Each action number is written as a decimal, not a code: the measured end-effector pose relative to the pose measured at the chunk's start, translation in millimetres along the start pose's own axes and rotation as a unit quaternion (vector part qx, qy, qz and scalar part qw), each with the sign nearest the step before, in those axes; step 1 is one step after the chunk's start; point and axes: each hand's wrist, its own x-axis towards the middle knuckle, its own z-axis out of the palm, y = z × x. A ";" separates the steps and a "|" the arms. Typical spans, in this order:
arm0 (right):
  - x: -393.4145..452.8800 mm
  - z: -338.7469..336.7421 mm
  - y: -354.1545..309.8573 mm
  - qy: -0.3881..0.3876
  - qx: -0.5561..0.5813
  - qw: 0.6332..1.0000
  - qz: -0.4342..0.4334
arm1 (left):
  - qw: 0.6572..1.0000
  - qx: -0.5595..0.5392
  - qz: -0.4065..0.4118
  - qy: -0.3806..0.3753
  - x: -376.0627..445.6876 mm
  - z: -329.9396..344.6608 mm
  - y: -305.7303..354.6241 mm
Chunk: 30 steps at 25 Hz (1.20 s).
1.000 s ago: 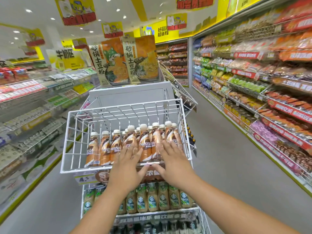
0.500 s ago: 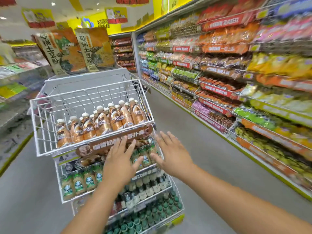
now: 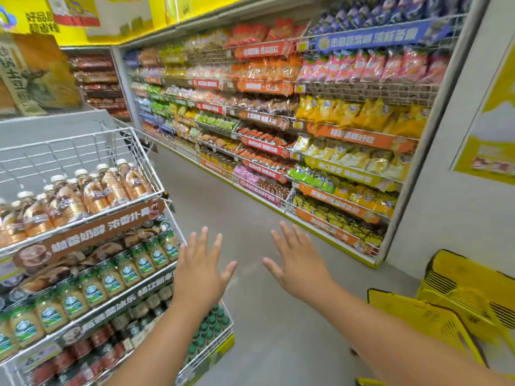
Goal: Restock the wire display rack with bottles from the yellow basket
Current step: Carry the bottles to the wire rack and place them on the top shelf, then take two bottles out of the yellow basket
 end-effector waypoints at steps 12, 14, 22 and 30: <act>-171.3 -35.1 248.8 0.012 -0.003 0.989 0.147 | 0.984 -0.047 0.170 -0.037 -26.1 3.3 295.8; -207.0 -40.4 302.8 0.036 -0.007 0.988 0.152 | 0.980 -0.049 0.190 -0.039 -41.8 8.4 360.3; -332.5 -46.0 473.1 0.022 -0.002 0.982 0.188 | 0.969 -0.091 0.223 -0.049 -102.4 21.4 558.3; -360.2 -39.4 566.9 -0.002 0.063 0.971 0.231 | 0.958 -0.108 0.250 -0.087 -103.9 34.9 649.5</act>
